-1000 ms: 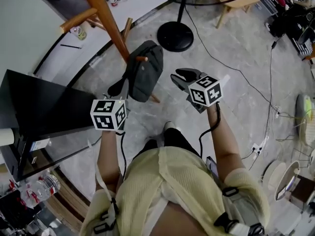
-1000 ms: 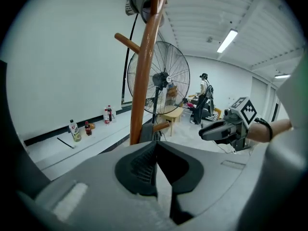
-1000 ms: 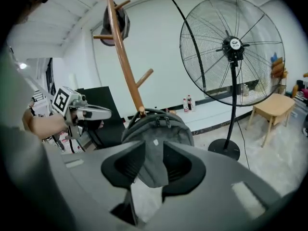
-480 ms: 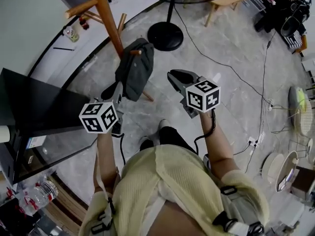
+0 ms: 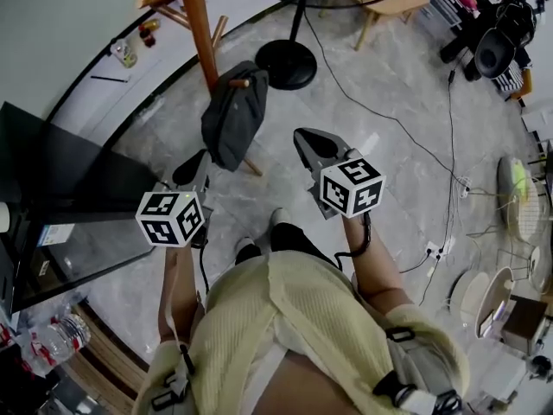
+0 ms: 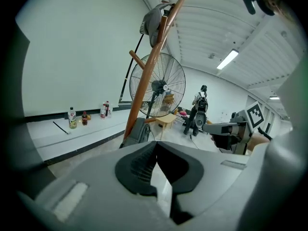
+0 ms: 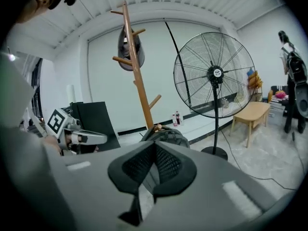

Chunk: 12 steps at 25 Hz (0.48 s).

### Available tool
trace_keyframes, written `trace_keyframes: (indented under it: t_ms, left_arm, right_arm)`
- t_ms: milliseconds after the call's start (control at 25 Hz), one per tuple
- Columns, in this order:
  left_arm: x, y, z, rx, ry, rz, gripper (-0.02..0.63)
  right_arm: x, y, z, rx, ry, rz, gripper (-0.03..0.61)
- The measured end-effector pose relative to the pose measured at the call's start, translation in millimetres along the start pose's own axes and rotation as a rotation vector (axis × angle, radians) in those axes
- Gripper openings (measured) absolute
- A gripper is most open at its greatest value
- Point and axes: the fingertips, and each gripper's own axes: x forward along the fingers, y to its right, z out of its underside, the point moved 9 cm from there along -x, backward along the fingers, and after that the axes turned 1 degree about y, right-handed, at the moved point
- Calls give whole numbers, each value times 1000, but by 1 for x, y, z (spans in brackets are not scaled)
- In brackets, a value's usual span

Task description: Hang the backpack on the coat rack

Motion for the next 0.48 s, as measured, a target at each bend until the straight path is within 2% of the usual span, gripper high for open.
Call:
trace_keyframes:
  t_ms: [160, 480]
  left_arm:
    - [-13, 3, 5, 32, -26, -7, 3]
    - [-40, 2, 2, 46, 18, -73, 3]
  right_arm:
    - [-5, -8, -3, -35, -6, 48, 3]
    - [-14, -24, -8, -12, 32, 31, 3]
